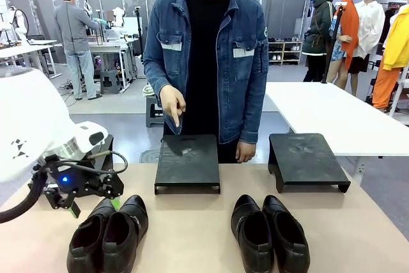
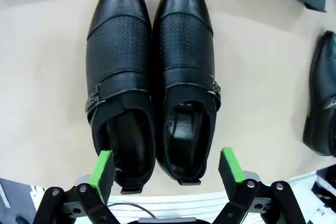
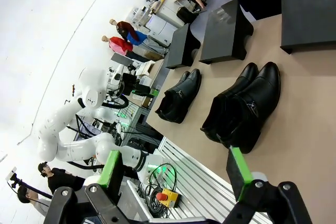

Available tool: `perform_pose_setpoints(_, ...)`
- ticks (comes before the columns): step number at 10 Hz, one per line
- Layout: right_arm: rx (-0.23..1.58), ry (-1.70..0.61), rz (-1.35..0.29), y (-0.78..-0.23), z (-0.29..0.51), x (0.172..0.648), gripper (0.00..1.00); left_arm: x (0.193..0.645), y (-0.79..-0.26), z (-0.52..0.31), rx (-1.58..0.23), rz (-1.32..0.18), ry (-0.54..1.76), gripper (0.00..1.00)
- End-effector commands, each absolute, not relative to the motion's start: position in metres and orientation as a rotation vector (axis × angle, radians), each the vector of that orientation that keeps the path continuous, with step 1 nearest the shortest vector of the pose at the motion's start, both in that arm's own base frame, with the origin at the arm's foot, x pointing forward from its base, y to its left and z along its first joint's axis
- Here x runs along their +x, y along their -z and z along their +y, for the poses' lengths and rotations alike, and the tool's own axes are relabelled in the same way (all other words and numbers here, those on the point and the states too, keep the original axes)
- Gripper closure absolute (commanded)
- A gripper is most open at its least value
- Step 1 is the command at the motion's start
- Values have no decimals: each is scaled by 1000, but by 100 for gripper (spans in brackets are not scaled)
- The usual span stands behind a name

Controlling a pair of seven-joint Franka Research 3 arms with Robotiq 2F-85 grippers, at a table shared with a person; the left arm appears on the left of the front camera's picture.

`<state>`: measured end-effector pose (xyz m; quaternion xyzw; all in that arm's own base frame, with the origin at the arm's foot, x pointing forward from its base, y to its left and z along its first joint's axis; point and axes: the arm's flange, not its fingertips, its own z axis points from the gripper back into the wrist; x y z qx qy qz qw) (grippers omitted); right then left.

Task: Place the shoes on the stand as instructed by the person.
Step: Pick up one pair of Shoes and place it on the Shoes Stand indicated by the person.

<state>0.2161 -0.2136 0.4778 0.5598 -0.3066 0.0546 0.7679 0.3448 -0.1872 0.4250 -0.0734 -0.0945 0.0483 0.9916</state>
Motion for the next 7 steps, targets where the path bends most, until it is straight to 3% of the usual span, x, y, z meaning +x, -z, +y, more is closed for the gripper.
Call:
perform_pose_setpoints(1, 1217, -135, -687, -480, -215, 216, 0, 289, -364, -165, -124, -212, -106, 0)
perform_pose_setpoints(7, 1217, -135, -687, -480, -215, 216, 0, 284, -318, -162, -92, -153, -118, 0)
